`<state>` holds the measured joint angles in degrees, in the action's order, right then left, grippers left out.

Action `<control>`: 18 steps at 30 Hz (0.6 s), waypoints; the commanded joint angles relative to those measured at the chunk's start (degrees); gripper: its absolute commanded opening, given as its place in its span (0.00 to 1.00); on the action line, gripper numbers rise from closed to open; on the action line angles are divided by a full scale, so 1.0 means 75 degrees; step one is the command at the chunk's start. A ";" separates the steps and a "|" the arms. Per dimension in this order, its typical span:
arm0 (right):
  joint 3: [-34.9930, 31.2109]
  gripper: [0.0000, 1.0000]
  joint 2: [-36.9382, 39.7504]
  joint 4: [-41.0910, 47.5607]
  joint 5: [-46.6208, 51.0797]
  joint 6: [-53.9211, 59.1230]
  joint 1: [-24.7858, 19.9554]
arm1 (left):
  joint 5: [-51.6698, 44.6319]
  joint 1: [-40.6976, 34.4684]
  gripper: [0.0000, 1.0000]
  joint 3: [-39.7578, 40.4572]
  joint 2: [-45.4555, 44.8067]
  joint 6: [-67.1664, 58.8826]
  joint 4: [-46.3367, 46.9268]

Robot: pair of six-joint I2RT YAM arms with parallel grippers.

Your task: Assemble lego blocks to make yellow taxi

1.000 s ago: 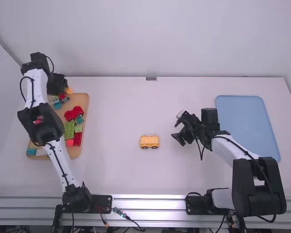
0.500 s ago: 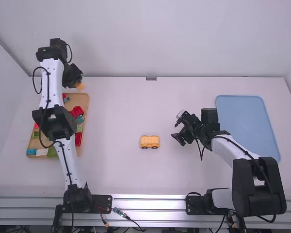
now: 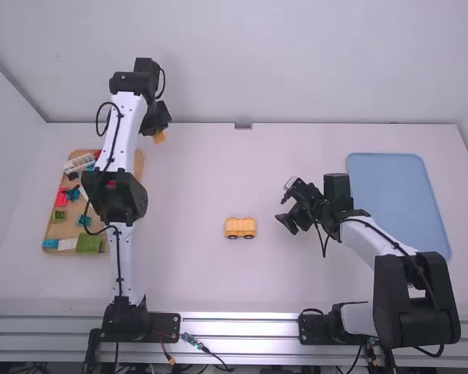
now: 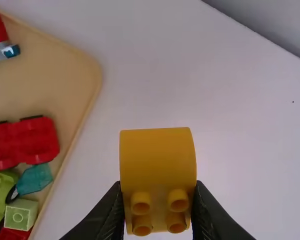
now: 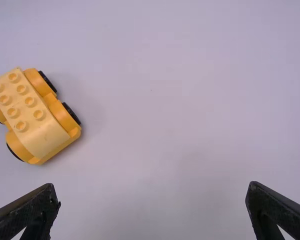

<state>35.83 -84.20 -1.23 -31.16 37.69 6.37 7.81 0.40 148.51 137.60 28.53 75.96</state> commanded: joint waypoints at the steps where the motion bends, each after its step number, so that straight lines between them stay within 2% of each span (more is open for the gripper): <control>1: 0.0128 0.99 0.0117 0.0029 -0.0061 -0.0050 0.0000 | 0.0187 -0.0154 0.02 -0.0478 -0.0621 -0.0222 -0.0189; 7: 0.0128 0.99 0.0117 0.0050 -0.0061 -0.0026 -0.0003 | 0.0318 -0.0583 0.01 -0.3567 -0.2154 -0.0277 -0.2311; 9: 0.0128 0.99 0.0117 0.0047 -0.0064 -0.0026 0.0000 | 0.0280 -0.0659 0.01 -0.4992 -0.3069 -0.0767 -0.3220; 13: 0.0128 0.99 0.0117 0.0015 -0.0064 -0.0029 0.0000 | 0.0102 -0.0659 0.01 -0.7493 -0.4878 -0.1624 -0.4150; 15: 0.0128 0.99 0.0117 0.0000 -0.0061 -0.0026 -0.0003 | -0.0845 -0.0656 0.01 -0.8757 -0.5654 -0.3171 -0.4398; 16: 0.0128 0.99 0.0117 -0.0003 -0.0061 -0.0026 -0.0003 | -0.0938 -0.0656 0.01 -0.8833 -0.5697 -0.3285 -0.4403; 17: 0.0128 0.99 0.0117 -0.0003 -0.0064 -0.0026 0.0000 | -0.1897 -0.0656 0.02 -0.9527 -0.6114 -0.4296 -0.4430; 18: 0.0128 0.99 0.0117 -0.0003 -0.0064 -0.0026 0.0006 | -0.2311 -0.0656 0.02 -0.9821 -0.6263 -0.4727 -0.4447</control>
<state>35.83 -84.20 -1.26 -31.14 37.74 6.37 0.67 -4.71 79.42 92.31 6.81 42.35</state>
